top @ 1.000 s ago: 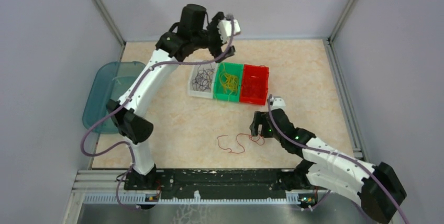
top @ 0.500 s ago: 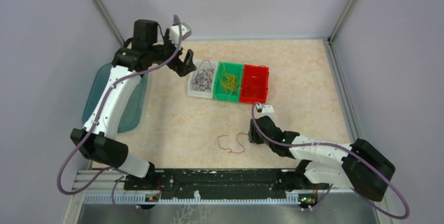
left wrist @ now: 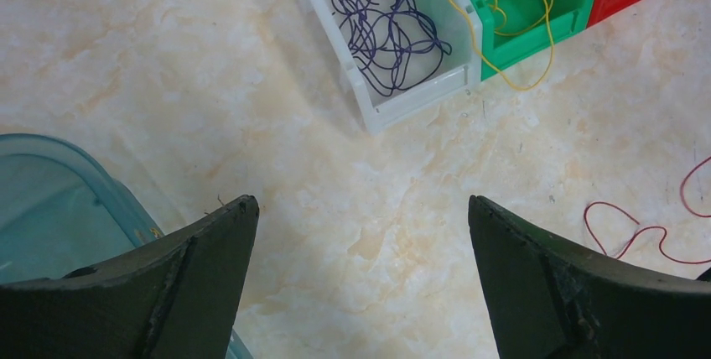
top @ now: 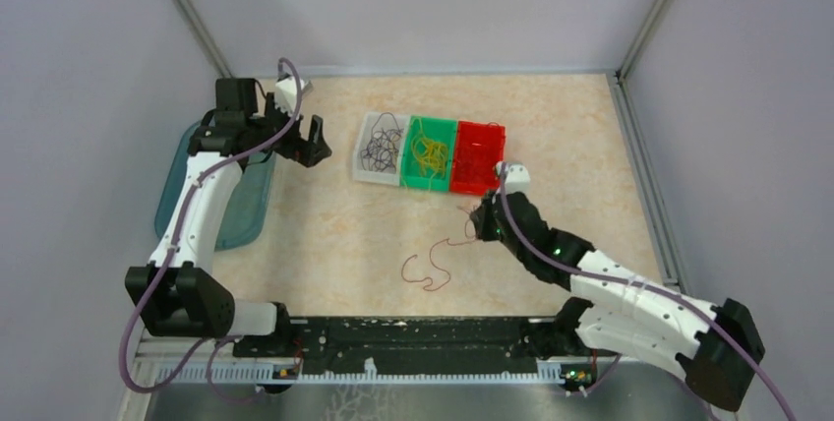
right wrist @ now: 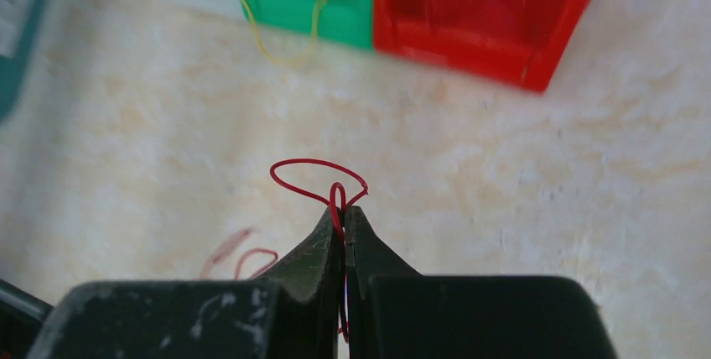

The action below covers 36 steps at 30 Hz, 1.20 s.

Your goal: Untangle the cables

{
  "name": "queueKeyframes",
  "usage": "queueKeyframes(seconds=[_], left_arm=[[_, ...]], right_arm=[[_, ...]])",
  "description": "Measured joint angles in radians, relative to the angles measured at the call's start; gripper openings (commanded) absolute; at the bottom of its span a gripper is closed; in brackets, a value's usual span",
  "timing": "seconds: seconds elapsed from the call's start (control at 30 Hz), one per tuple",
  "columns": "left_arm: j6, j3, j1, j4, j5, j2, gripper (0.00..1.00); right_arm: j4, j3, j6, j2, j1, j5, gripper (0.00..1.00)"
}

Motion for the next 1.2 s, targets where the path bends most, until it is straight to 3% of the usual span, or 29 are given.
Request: queueKeyframes(seconds=[0.3,0.7,1.03,1.2], left_arm=[[-0.004,-0.128,0.130,0.085,0.030,-0.003,1.00],[-0.005,-0.175,0.149,0.117,0.037,0.009,1.00],[-0.009,-0.176,0.150,0.129,0.058,0.009,1.00],[-0.009,-0.176,0.150,0.129,0.062,0.009,1.00]], right_arm=[[-0.059,0.539,-0.175,0.055,-0.300,-0.026,0.00],[0.006,0.643,-0.340,0.315,-0.462,-0.030,0.00],[0.022,1.005,-0.410,0.430,-0.488,-0.034,0.00],[0.047,1.085,-0.412,0.434,-0.489,-0.035,0.00]])
